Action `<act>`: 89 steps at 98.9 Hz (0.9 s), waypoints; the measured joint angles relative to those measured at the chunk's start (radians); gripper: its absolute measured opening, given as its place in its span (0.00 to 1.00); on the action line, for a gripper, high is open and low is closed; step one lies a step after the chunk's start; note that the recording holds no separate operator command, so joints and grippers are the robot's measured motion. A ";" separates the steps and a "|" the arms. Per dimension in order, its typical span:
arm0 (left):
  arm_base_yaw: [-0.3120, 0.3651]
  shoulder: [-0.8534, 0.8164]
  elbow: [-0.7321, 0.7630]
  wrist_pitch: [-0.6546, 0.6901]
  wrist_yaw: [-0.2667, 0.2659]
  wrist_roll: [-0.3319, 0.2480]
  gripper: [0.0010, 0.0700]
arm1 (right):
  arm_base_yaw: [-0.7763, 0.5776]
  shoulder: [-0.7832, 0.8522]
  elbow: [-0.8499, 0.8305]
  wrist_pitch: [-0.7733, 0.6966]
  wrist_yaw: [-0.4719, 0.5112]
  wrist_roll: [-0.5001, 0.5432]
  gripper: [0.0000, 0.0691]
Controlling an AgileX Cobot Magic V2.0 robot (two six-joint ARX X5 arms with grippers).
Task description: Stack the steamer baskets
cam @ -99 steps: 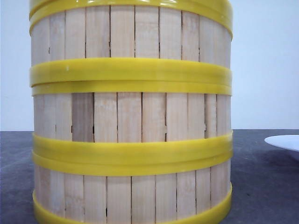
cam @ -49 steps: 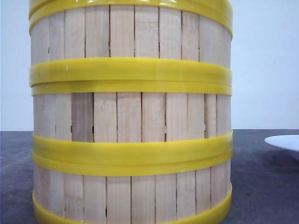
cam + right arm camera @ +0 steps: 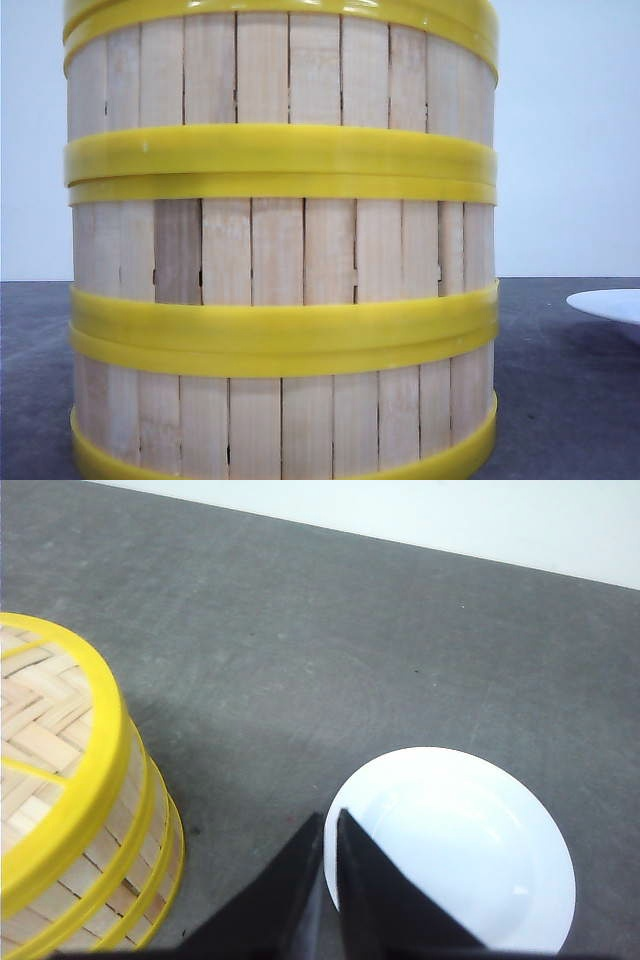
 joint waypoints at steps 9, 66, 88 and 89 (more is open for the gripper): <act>0.069 -0.011 -0.080 0.127 0.000 0.017 0.03 | 0.000 0.000 0.000 0.000 0.000 0.000 0.02; 0.200 -0.246 -0.715 0.580 -0.001 0.018 0.03 | 0.000 0.000 0.000 0.001 0.000 0.001 0.02; 0.200 -0.249 -0.719 0.561 0.001 -0.003 0.03 | 0.000 0.000 0.000 0.001 0.000 0.001 0.02; 0.200 -0.249 -0.719 0.561 0.001 -0.003 0.03 | 0.000 0.000 0.000 0.001 0.000 0.001 0.02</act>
